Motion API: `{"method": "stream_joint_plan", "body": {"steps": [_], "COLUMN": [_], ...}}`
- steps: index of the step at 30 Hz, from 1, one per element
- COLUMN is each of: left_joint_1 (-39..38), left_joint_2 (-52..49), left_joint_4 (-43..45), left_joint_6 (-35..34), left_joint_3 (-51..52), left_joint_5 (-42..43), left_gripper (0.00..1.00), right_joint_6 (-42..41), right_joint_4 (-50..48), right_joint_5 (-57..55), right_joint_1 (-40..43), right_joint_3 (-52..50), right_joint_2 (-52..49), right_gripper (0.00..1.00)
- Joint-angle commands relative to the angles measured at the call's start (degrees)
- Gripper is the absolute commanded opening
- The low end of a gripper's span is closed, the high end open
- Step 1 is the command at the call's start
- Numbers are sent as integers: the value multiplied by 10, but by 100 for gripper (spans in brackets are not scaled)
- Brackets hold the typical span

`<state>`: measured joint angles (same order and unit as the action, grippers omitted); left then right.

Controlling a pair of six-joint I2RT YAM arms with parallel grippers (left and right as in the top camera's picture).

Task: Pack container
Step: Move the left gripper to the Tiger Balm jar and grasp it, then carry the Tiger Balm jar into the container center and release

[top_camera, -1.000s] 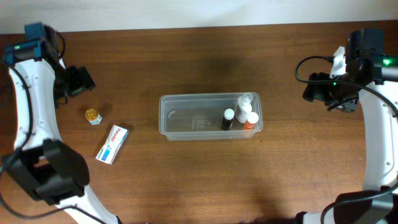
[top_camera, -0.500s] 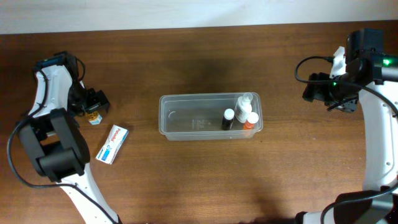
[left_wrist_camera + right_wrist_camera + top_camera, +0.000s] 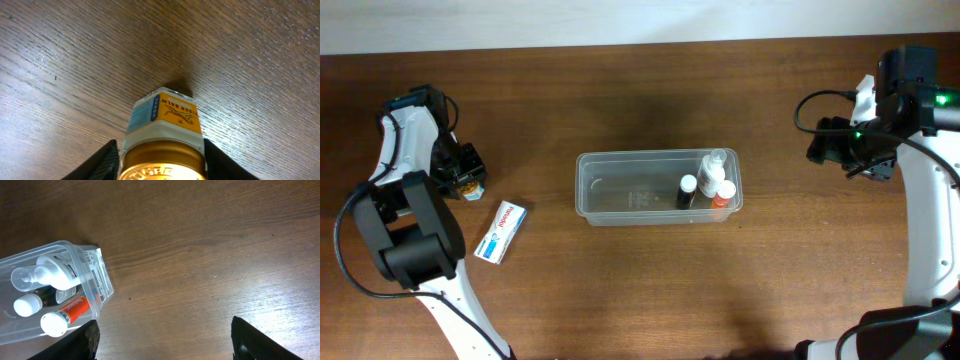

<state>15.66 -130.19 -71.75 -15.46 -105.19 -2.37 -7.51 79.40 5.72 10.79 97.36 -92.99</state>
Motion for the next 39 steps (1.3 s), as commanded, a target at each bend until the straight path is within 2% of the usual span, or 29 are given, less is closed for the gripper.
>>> {"method": "stream_joint_plan", "body": {"steps": [1, 12, 19, 22, 27, 30, 34, 39], "left_joint_1": [0, -3, -36, -85, -181, -245, -335, -419], "left_joint_2": [-3, -2, 22, 58, 110, 134, 137, 125], "left_joint_4": [-3, -35, -102, -123, -134, -131, -122, -110], "left_joint_6": [1, 1, 8, 59, 250, 318, 363, 405], "left_joint_3": [2, -16, -110, -178, -234, -236, -234, -217], "left_joint_5": [-6, -6, -6, -5, 10, 14, 22, 111], "left_gripper": [41, 23, 22, 22, 23, 22, 22, 21], "right_joint_6": [2, 2, 2, 2, 2, 2, 2, 2], "right_joint_4": [1, 1, 1, 2, 1, 0, -2, -3], "right_joint_5": [5, 5, 5, 5, 5, 5, 5, -2], "right_joint_1": [1, 1, 1, 1, 1, 1, 1, 1], "right_joint_3": [-5, -5, -5, -5, -5, -5, -5, -5], "right_joint_2": [-3, -3, -3, -3, -3, -3, -3, -3], "right_gripper": [76, 76, 76, 76, 76, 76, 76, 76]}}
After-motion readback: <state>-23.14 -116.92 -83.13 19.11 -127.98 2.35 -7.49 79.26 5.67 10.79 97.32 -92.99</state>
